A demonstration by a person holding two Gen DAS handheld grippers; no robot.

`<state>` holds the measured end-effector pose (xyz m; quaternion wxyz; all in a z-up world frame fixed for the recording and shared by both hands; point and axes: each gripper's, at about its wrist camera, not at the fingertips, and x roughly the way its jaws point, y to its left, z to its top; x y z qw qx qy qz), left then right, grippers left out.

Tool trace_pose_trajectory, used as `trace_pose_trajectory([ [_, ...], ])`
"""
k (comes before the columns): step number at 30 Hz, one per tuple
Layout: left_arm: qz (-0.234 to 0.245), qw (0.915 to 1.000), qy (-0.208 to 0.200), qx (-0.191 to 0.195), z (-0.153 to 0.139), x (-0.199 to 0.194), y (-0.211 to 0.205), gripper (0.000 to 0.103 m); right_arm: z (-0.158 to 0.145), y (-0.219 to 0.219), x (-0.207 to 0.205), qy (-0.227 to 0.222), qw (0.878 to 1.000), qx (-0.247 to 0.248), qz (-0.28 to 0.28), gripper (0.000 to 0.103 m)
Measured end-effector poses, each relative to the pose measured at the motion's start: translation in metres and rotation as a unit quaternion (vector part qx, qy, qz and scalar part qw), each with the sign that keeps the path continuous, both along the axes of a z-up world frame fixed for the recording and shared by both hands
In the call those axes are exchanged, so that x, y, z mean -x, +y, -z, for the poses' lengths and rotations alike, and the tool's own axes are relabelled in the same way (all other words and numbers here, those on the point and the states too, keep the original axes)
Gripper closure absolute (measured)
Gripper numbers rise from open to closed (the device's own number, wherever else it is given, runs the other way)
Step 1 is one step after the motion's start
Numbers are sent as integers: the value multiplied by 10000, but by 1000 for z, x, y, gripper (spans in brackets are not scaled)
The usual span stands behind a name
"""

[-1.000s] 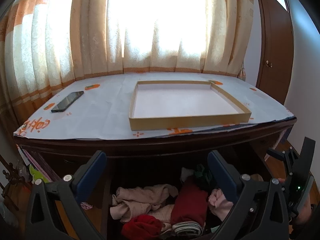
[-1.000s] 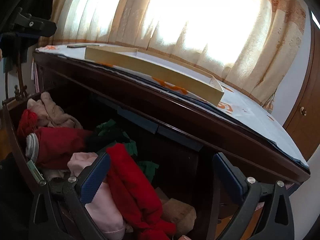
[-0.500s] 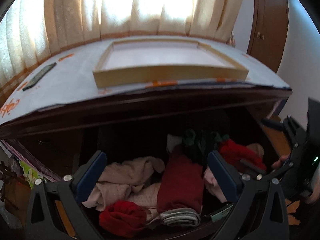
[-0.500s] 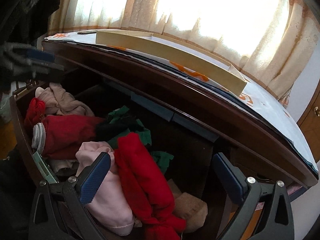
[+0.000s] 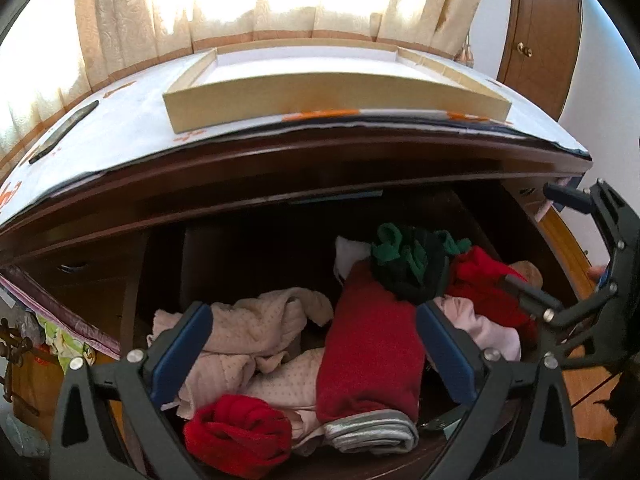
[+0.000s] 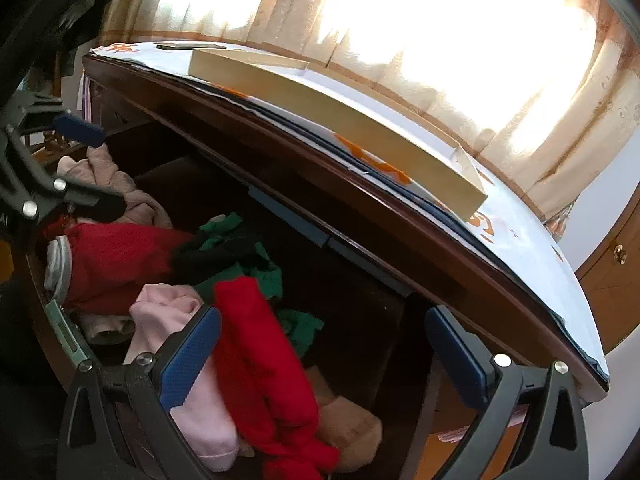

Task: Take underwear out of drawer
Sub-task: 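Lower both tools into the open drawer toward the red clothes, then grasp the dark red sock with left tool while right tool grasps bright red sock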

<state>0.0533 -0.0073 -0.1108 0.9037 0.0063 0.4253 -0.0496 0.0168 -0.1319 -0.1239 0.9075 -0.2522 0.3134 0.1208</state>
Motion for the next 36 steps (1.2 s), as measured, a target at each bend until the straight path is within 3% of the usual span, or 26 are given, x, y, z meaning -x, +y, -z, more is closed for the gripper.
trace_pose_trajectory([
  [10,55,9998,201,-75,15,-7,-2,0,13,-7,-22,1112,9929,-402,-83,1],
  [17,84,9995,289,-64,21,-10,-2,0,27,-15,-29,1636,9851,-511,-129,2],
  [21,132,9994,322,-35,22,-11,-3,0,32,-10,-35,1902,9804,-487,-194,16],
  [28,347,9983,461,67,27,-12,-10,0,42,-9,-51,2504,9650,-719,-314,27],
  [32,513,9974,493,-100,30,-12,-16,1,49,-10,-58,2815,9531,-1003,-489,51],
  [36,641,9958,613,-205,32,-16,-21,4,52,-14,-59,2902,9473,-1249,-523,54],
])
